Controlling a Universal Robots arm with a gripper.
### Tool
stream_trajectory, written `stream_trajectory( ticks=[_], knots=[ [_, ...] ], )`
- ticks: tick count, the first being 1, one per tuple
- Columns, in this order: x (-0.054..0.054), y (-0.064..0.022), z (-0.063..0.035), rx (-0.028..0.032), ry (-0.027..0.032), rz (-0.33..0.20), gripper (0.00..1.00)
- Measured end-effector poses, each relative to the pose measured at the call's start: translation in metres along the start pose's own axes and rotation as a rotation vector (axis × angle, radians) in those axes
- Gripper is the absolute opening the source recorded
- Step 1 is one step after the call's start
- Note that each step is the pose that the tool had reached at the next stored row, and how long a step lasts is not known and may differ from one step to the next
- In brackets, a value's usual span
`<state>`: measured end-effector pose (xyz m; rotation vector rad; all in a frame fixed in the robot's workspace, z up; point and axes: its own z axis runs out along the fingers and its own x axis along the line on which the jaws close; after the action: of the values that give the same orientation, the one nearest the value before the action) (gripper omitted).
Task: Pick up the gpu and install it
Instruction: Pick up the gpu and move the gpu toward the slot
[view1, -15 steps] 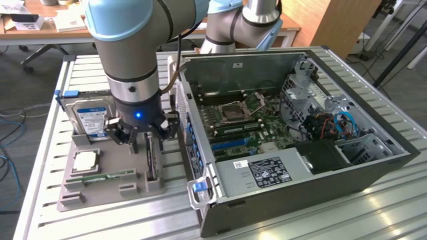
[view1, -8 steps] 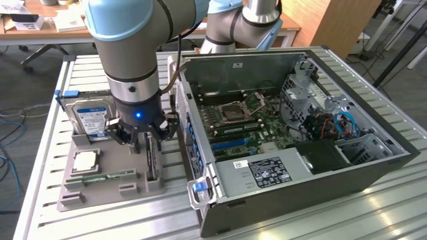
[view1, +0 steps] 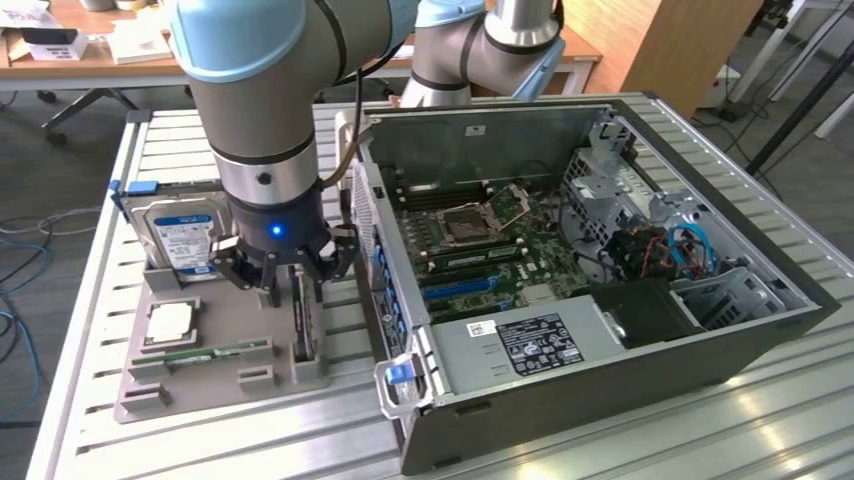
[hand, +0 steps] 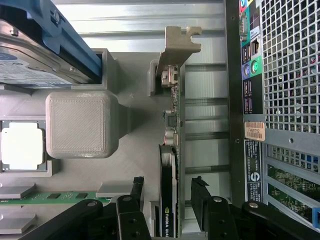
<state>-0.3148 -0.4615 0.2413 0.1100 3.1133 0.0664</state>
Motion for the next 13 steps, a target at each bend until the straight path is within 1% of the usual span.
stream_trajectory(
  ticks=[4, 8, 13],
  knots=[
    [0.0001, -0.0001, 0.0022, 0.0000, 0.0001, 0.000, 0.51],
    [0.0000, -0.0001, 0.0023, 0.0001, 0.0001, 0.000, 0.51],
    [0.0002, 0.0029, 0.0029, 0.0000, 0.0000, 0.000, 0.51]
  ],
)
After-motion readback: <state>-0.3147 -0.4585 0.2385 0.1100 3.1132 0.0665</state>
